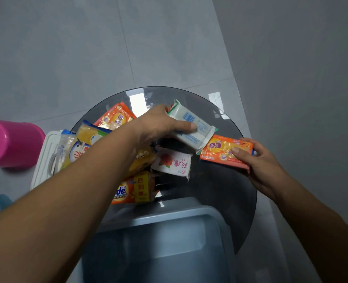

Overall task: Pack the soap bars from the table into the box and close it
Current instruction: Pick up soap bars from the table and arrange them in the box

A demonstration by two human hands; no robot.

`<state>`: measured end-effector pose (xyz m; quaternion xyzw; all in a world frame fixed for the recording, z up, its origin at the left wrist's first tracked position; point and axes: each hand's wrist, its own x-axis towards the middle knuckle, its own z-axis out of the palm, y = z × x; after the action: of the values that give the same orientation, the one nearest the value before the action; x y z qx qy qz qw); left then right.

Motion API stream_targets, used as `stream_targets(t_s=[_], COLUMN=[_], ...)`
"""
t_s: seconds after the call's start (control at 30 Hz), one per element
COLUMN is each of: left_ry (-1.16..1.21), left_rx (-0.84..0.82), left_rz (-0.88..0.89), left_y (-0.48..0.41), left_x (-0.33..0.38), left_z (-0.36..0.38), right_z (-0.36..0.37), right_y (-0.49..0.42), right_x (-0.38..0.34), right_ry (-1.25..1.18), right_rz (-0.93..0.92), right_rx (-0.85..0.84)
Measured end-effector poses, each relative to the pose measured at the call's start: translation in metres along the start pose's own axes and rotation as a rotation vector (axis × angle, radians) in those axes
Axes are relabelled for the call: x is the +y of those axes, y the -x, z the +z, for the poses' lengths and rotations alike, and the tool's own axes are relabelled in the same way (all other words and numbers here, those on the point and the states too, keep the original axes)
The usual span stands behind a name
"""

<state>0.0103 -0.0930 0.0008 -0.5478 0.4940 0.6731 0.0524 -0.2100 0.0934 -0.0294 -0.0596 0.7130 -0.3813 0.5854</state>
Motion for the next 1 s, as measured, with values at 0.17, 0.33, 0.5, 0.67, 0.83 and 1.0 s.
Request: stream_targets(t_s=[0.17, 0.33, 0.5, 0.67, 0.83, 1.0], left_ry=[0.314, 0.624, 0.750, 0.909, 1.005, 1.011], left_rx=[-0.002, 0.031, 0.112, 0.173, 0.260, 0.354], left_rz=[0.047, 0.042, 0.056, 0.087, 0.087, 0.080], left_y=[0.056, 0.126, 0.182, 0.225, 0.250, 0.255], left_x=[-0.002, -0.026, -0.069, -0.116, -0.155, -0.184], left_z=[-0.006, -0.014, -0.025, -0.029, -0.022, -0.028], right_z=[-0.005, 0.001, 0.028, 0.056, 0.080, 0.103], right_y=[0.039, 0.093, 0.141, 0.181, 0.209, 0.217], right_x=[-0.022, -0.036, -0.031, -0.013, 0.020, 0.054], right_ry=[-0.095, -0.082, -0.069, 0.002, 0.012, 0.050], right_rz=[-0.059, -0.124, -0.156, -0.116, -0.040, 0.070], right_rx=[-0.020, -0.063, -0.119, -0.207, -0.264, -0.326])
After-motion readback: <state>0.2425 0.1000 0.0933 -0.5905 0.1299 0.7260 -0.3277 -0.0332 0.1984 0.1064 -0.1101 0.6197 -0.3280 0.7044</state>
